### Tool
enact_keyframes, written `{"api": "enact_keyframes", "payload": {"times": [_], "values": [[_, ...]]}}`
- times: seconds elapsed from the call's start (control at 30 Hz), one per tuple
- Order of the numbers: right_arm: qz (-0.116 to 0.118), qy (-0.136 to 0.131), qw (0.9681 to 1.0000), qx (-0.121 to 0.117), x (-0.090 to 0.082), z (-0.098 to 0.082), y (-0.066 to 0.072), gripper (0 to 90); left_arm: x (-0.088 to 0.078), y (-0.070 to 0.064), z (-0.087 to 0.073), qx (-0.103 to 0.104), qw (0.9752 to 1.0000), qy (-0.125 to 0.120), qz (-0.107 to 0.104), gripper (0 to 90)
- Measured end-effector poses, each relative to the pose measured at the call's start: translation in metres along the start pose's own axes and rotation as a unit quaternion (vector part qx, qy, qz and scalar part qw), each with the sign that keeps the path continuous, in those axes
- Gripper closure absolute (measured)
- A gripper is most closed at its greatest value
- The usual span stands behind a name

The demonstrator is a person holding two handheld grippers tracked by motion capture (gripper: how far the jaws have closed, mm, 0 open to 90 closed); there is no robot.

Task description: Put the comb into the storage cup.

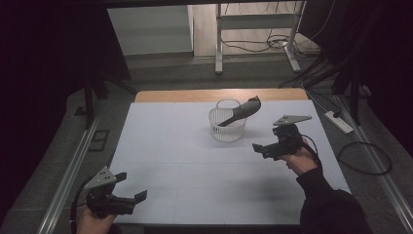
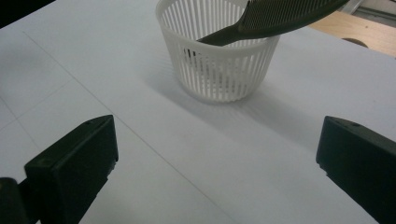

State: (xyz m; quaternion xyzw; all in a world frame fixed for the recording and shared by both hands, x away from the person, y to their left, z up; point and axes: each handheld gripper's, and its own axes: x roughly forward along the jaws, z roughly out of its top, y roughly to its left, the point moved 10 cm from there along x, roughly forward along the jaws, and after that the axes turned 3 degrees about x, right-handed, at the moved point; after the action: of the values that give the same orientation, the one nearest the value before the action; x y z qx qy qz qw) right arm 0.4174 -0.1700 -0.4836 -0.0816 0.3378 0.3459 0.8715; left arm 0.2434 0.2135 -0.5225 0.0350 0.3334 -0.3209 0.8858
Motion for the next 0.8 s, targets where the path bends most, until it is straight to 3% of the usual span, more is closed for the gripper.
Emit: {"api": "enact_keyframes", "payload": {"times": [0.8], "values": [[0.023, 0.0, 0.9997, -0.009, -0.017, -0.022, 0.014, 0.0, 0.0, 0.001, 0.0, -0.005, 1.0, -0.002, 0.001, 0.0]]}}
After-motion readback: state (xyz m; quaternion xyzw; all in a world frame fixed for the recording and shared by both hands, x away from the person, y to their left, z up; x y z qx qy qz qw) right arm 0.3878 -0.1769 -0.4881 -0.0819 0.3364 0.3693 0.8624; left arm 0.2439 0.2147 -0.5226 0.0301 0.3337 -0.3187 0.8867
